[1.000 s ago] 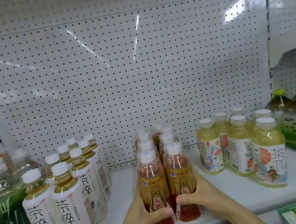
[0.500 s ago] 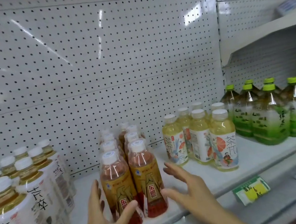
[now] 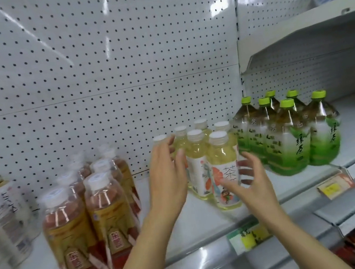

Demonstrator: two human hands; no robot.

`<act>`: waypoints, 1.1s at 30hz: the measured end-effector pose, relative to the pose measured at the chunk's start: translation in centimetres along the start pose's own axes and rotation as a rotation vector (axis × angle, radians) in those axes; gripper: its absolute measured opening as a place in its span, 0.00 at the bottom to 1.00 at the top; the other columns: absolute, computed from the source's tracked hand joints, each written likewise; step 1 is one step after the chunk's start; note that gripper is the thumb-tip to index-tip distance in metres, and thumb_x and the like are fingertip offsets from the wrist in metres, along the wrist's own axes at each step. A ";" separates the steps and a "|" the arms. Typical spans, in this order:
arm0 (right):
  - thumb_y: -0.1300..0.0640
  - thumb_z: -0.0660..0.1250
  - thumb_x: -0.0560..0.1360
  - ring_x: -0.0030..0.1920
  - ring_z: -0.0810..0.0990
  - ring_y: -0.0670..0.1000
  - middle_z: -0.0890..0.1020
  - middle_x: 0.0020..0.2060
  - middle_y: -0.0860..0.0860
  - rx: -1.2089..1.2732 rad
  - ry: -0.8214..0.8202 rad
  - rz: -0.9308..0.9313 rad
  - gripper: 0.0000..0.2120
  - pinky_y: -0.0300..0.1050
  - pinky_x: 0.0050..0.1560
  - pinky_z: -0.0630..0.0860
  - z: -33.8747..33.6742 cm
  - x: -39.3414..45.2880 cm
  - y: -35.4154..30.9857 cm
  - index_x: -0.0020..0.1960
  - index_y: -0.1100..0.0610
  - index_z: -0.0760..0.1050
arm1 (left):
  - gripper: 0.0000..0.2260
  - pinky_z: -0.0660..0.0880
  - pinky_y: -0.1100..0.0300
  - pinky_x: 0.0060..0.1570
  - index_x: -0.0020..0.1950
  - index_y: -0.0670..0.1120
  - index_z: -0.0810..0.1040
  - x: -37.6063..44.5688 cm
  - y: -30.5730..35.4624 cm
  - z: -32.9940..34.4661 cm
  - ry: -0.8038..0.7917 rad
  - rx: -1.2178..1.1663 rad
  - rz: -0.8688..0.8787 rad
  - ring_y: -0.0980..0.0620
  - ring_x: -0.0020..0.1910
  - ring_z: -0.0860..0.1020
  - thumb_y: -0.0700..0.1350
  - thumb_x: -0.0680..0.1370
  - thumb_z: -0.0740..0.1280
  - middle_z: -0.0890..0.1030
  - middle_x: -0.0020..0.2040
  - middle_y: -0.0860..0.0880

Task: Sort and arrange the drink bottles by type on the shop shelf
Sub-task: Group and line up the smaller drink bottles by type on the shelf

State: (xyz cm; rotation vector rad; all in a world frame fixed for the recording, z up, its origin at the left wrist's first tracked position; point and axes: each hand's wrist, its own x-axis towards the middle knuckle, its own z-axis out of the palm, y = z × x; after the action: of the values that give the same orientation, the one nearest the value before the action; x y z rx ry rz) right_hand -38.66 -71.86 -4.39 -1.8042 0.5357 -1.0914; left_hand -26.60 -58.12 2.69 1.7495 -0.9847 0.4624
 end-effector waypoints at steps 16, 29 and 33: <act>0.34 0.74 0.60 0.52 0.78 0.47 0.78 0.52 0.42 -0.234 -0.186 -0.025 0.36 0.51 0.51 0.78 -2.7 3.8 4.3 0.62 0.43 0.64 | 0.18 0.79 0.51 0.58 0.69 0.53 0.76 5.8 1.4 3.1 -0.371 0.078 -0.231 0.53 0.56 0.81 0.54 0.80 0.66 0.82 0.59 0.51; 0.41 0.79 0.61 0.48 0.79 0.50 0.79 0.48 0.46 -0.302 -0.057 -0.009 0.32 0.49 0.45 0.77 -5.6 5.5 4.7 0.58 0.49 0.69 | 0.20 0.79 0.57 0.58 0.66 0.55 0.80 4.0 1.5 -2.2 -0.339 0.157 -0.207 0.61 0.53 0.82 0.46 0.75 0.75 0.84 0.56 0.56; 0.41 0.79 0.62 0.48 0.80 0.53 0.80 0.49 0.49 -0.323 -0.006 0.025 0.32 0.49 0.44 0.77 -6.6 6.8 5.4 0.59 0.52 0.70 | 0.18 0.79 0.49 0.58 0.60 0.61 0.81 4.9 0.7 -6.3 -0.506 0.341 -0.191 0.58 0.54 0.82 0.44 0.74 0.76 0.84 0.56 0.60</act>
State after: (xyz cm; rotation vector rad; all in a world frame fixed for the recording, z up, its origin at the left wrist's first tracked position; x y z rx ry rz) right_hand -40.39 -82.61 -4.91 -2.0707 0.7638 -1.0253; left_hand -23.37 -54.40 9.00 2.3130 -1.1157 0.0589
